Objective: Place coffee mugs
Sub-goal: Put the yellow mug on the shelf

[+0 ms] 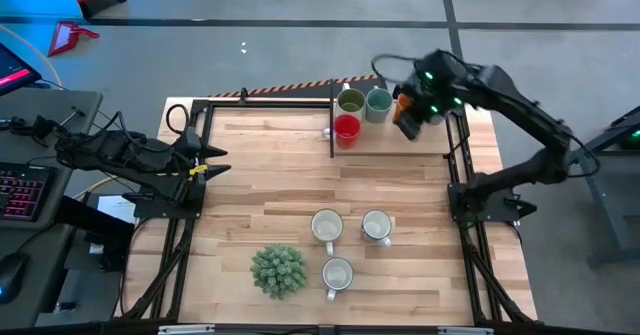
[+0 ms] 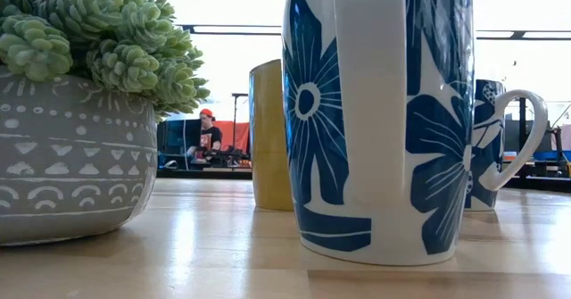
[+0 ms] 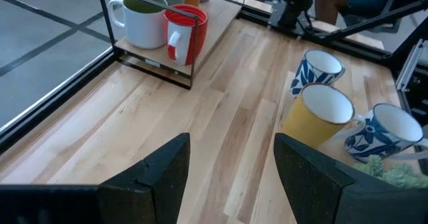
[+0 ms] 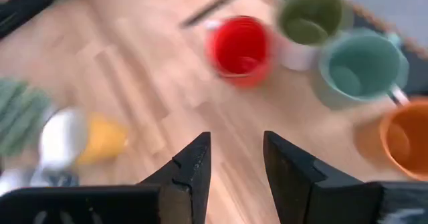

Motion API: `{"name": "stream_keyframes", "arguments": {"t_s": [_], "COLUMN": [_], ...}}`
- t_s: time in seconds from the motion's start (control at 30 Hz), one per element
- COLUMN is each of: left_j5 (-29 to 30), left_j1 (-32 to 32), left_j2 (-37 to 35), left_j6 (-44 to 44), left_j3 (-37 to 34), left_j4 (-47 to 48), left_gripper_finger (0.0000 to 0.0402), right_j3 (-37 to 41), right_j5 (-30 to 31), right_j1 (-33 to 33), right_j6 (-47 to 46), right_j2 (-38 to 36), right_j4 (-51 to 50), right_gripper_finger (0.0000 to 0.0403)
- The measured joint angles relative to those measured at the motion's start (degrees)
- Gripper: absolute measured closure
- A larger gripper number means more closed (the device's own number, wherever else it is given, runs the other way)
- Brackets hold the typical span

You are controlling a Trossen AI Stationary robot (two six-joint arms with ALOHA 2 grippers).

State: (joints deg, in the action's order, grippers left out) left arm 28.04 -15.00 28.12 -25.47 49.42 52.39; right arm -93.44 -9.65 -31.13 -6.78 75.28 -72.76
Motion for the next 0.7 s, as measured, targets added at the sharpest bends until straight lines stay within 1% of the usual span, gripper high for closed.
{"name": "stream_keyframes", "arguments": {"t_s": [0.07,0.17,0.23,0.3,0.43,0.5,0.6,0.7], "left_j5": [-0.3,-0.6,-1.2,-2.6,-3.0,-3.2,-6.5,-9.4], "left_j1": [0.0,0.0,0.0,0.0,0.3,1.5,3.9,6.0], "left_j2": [0.0,0.4,1.3,3.0,8.4,11.8,17.6,24.2], "left_j6": [-1.1,-3.7,-4.3,-3.9,0.4,1.8,2.1,2.1], "left_j3": [0.0,0.0,0.0,0.0,0.5,1.8,4.3,7.2], "left_j4": [-0.1,-0.3,-2.3,-6.5,-16.8,-20.9,-21.8,-21.9], "left_gripper_finger": [0.0197,0.0197,0.0197,0.0197,0.0197,0.0197,0.0197,0.0197], "right_j3": [0.8,3.4,6.3,10.2,19.0,22.6,26.7,29.3], "right_j5": [0.0,0.9,3.4,3.9,3.8,3.8,3.6,3.6], "right_j1": [3.6,7.6,10.2,12.6,17.0,18.7,20.7,21.8], "right_j6": [1.0,-2.5,-5.5,-8.1,-11.1,-11.8,-11.1,-10.7], "right_j2": [-3.7,-10.0,-14.7,-19.3,-26.9,-29.4,-31.9,-33.2], "right_j4": [-0.2,1.5,5.0,10.3,19.9,23.7,27.2,28.2], "right_gripper_finger": [0.0288,0.0289,0.0289,0.0289,0.0289,0.0289,0.0289,0.0289]}}
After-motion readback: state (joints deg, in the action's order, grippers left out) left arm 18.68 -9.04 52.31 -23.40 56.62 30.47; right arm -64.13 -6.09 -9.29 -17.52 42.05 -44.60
